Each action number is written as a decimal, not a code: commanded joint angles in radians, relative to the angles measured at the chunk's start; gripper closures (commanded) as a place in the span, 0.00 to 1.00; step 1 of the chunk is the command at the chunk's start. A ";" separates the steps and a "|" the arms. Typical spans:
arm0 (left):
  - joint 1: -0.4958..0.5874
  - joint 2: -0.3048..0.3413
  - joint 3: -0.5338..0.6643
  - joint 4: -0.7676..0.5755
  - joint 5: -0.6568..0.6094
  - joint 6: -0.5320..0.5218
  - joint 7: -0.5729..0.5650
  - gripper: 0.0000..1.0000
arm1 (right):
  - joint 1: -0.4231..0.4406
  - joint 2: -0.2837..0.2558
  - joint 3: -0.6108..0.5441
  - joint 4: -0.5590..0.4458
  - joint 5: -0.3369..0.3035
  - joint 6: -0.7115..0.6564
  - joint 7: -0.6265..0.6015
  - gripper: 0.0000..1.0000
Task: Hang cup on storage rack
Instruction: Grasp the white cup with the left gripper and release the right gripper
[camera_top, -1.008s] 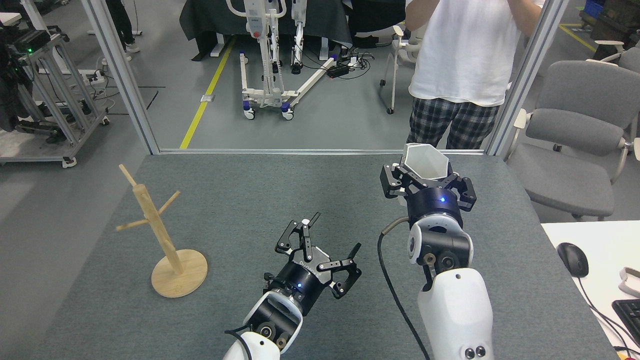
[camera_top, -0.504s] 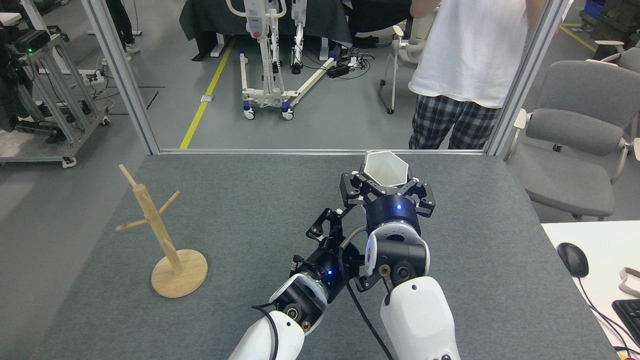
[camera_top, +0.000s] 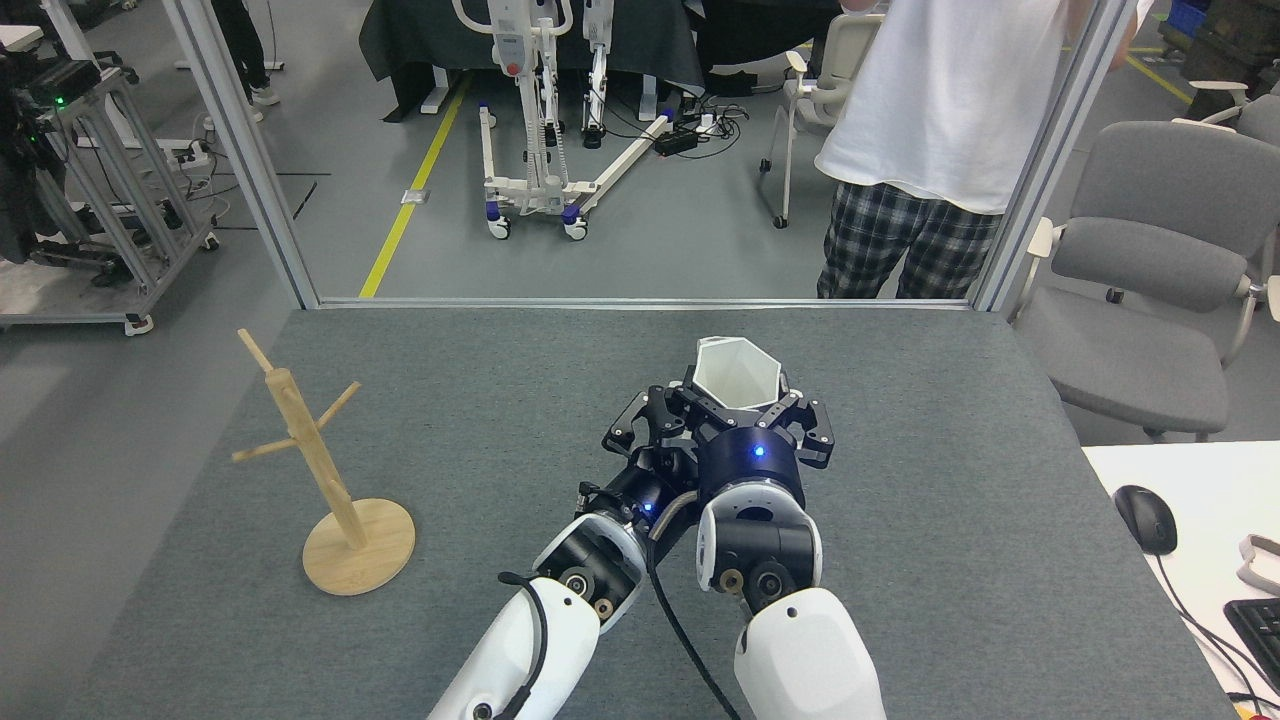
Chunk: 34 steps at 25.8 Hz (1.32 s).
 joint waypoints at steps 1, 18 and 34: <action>-0.005 -0.001 0.009 0.002 0.016 -0.004 0.000 0.06 | 0.015 0.000 0.004 0.003 0.000 0.001 -0.005 0.69; -0.004 0.001 -0.002 0.041 0.005 -0.062 -0.015 1.00 | 0.017 0.034 0.067 0.015 0.011 0.049 -0.008 0.70; 0.007 0.015 0.006 0.037 0.008 -0.064 -0.015 1.00 | 0.015 0.024 0.054 0.035 0.005 0.038 -0.010 0.01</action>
